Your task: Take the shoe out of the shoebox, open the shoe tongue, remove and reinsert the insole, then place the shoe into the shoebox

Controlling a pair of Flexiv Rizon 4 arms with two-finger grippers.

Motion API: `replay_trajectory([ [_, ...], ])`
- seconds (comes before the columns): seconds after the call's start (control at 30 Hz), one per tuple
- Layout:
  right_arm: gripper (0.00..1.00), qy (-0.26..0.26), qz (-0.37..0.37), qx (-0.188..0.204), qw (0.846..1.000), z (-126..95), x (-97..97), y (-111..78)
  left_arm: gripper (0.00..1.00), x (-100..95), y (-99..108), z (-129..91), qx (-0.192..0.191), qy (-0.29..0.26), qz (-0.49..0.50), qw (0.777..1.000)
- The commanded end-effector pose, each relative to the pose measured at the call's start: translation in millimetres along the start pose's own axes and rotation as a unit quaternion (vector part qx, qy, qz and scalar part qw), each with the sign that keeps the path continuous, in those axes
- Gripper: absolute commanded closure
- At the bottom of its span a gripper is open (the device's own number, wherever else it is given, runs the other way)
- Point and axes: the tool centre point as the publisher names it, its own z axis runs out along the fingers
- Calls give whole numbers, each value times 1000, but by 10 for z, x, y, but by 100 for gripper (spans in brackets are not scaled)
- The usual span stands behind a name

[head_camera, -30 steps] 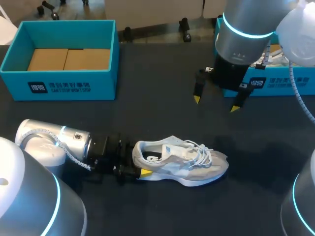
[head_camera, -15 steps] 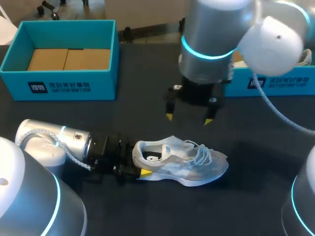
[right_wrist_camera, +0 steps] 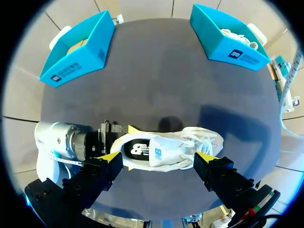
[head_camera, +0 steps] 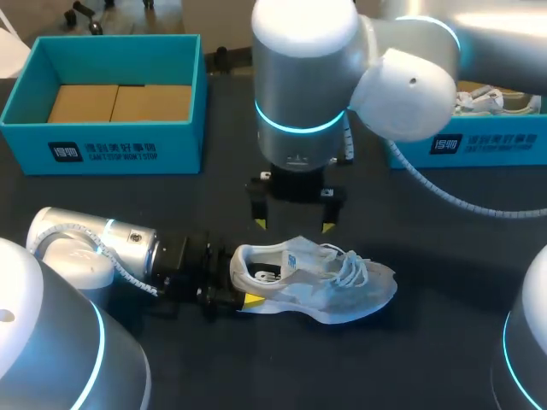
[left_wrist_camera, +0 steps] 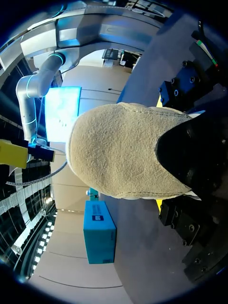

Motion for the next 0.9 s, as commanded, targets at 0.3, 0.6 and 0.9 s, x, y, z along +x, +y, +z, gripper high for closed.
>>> replay_trajectory([
  [0.3, 0, -98, 16, 16, 995, 193, 290, -147, 100, -11, 18, -7, -1, 0, -1, 1000],
  [0.6, 0, -128, 27, 27, 991, 367, 275, -304, 100, -11, 18, -7, -1, 0, -1, 1000],
  [0.9, 0, -174, 68, 9, 982, 476, 217, -404, 100, -11, 18, -7, -1, 0, -1, 1000],
])
